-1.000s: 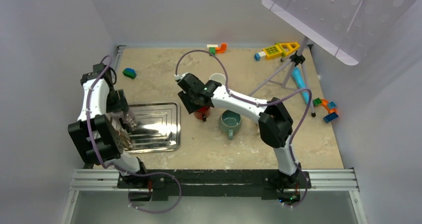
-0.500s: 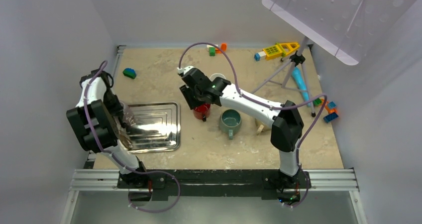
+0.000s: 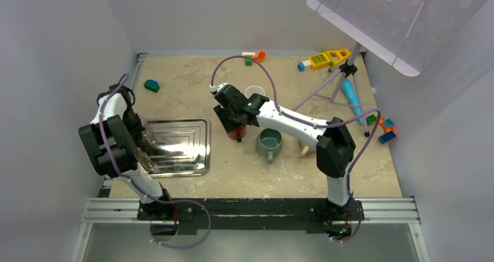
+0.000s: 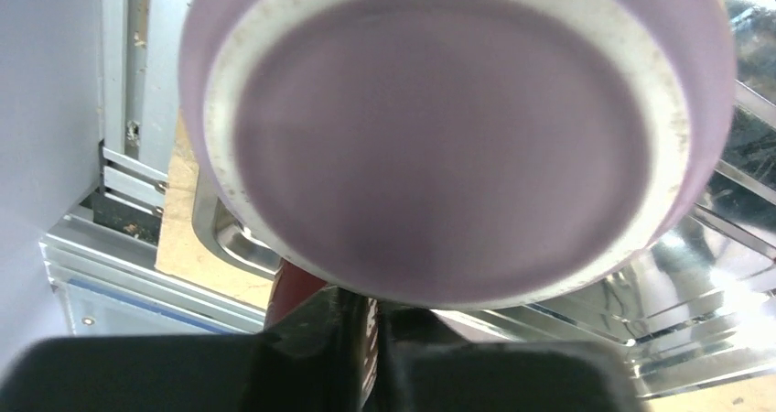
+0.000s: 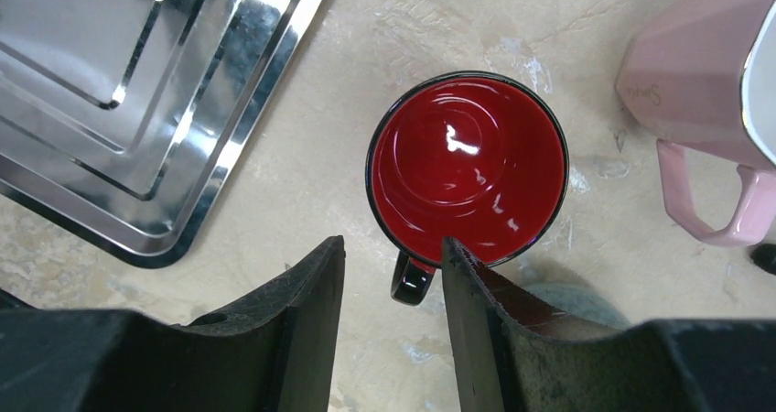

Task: Turn the mug right side up

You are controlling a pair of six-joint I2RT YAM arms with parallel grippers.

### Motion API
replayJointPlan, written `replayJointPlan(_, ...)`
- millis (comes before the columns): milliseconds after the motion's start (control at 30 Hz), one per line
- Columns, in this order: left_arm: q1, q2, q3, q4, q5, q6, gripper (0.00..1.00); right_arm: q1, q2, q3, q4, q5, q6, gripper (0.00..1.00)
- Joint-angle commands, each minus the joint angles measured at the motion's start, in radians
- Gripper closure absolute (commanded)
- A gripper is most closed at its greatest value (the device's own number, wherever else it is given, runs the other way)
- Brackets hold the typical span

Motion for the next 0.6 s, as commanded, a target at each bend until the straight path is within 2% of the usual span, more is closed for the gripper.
replayJointPlan(0,-0.002,-0.009,0.005,0.135,-0.031,0.031,0.99,0.005,-0.047,-0.021,0.003,0.013,-0.002,0.53)
replayJointPlan(167,-0.003,-0.030,0.007,0.132,-0.026,0.055,1.00,0.005,-0.061,-0.040,0.006,0.019,0.000,0.53)
replayJointPlan(333,-0.067,-0.123,-0.069,0.189,0.059,0.141,1.00,0.005,-0.069,-0.054,0.013,0.029,0.001,0.53)
replayJointPlan(433,-0.084,-0.104,-0.077,0.172,0.108,0.144,1.00,0.006,-0.069,-0.049,0.010,0.030,-0.001,0.53)
replayJointPlan(567,-0.089,-0.095,-0.082,0.160,0.067,0.130,1.00,0.006,-0.077,-0.050,0.009,0.032,0.003,0.54)
